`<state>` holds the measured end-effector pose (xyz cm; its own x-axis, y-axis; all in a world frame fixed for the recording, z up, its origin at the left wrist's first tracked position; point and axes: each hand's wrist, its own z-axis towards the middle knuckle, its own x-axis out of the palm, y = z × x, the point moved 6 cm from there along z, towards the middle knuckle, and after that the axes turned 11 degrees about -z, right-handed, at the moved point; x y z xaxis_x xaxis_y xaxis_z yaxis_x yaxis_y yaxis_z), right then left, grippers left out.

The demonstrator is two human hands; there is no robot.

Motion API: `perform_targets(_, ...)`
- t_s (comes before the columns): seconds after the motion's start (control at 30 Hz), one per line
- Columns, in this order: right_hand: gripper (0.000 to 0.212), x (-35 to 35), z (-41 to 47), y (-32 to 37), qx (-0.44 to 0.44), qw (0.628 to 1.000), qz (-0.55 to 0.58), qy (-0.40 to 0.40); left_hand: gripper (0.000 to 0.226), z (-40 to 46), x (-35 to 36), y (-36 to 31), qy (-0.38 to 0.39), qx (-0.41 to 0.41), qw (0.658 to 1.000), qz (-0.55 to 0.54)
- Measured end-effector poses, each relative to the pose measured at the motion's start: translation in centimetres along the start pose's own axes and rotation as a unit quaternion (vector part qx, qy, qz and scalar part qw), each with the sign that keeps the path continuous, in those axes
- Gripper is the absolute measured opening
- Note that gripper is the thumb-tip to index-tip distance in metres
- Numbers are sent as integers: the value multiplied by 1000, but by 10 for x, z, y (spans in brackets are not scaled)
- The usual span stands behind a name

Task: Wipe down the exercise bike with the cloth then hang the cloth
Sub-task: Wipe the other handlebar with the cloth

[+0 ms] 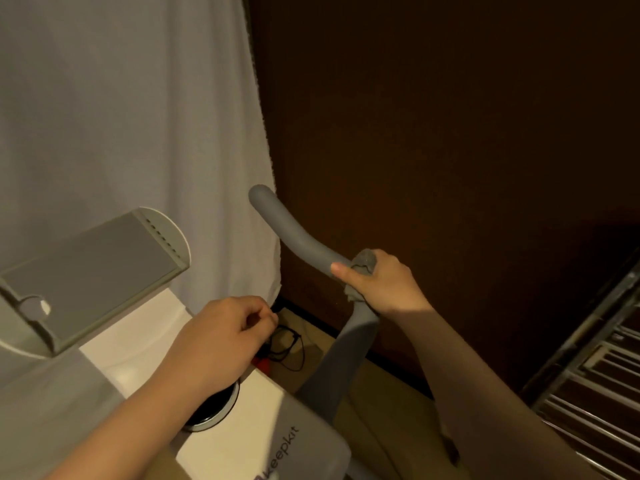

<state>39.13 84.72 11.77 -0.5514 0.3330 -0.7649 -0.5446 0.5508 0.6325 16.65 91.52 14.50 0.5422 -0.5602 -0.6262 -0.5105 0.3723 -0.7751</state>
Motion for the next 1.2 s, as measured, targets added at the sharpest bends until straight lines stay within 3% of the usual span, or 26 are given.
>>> perform_targets(0.07, 54, 0, 9, 9, 0, 1000, 20, -4, 17, 2, 1, -1, 2, -1, 1000, 13)
perform_targets(0.27, 73, -2, -23, -7, -6, 1000, -4, -30, 18, 1, 1, -1, 3, 7, 1000, 25)
perform_targets(0.4, 57, -6, 7, 44, -109, 988, -43, -98, 20, 4, 0, 2, 0, 12, 999, 43)
perform_targets(0.53, 53, 19, 50, 126, -216, 970, -18, -109, 18, 3, -1, 4, -7, 13, 999, 34)
perform_targets(0.63, 62, 27, 57, 133, -200, 973, 42, -104, 18, 4, -4, 6, -12, 15, 1000, 10)
perform_targets(0.8, 67, 29, 46, 99, -180, 969, -150, -81, 18, 5, -4, 5, -4, 25, 1000, 6)
perform_targets(1.03, 55, 22, 65, 131, -177, 980, 4, -95, 19, 5, -4, 6, -11, 23, 1000, 2)
perform_targets(1.2, 59, 16, 57, 94, -167, 975, -112, -94, 19, 5, -3, 6, -7, 27, 1000, 7)
